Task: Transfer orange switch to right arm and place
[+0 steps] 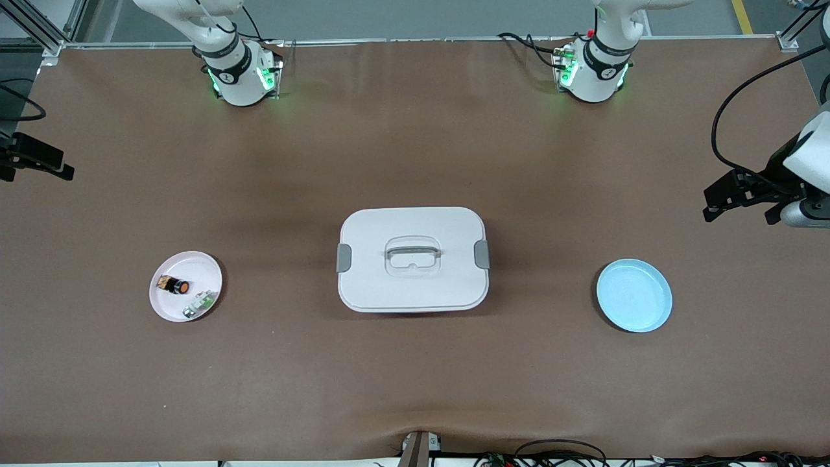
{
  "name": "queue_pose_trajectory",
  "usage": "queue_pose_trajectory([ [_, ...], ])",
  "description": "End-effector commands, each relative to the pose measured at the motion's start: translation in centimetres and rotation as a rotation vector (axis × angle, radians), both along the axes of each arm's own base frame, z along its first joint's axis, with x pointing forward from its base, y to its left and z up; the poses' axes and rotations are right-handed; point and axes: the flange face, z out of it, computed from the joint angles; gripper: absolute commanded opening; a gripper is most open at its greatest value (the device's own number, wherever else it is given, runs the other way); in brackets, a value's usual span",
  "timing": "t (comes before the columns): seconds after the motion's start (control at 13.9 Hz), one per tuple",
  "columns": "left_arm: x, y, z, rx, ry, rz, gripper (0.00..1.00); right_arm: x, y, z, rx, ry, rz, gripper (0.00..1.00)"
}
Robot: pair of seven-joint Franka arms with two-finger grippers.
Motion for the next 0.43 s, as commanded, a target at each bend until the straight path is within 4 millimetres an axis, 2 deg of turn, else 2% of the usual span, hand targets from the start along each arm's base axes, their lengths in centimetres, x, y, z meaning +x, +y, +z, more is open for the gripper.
queue_pose_trajectory([
  [0.0,-0.01,0.1,0.38,-0.011,0.006,0.011,1.0,-0.78,-0.56,0.55,-0.021,-0.022,-0.013,1.0],
  [0.36,-0.01,0.1,0.38,-0.011,0.006,0.011,1.0,-0.68,-0.75,0.64,-0.038,-0.031,-0.015,1.0],
])
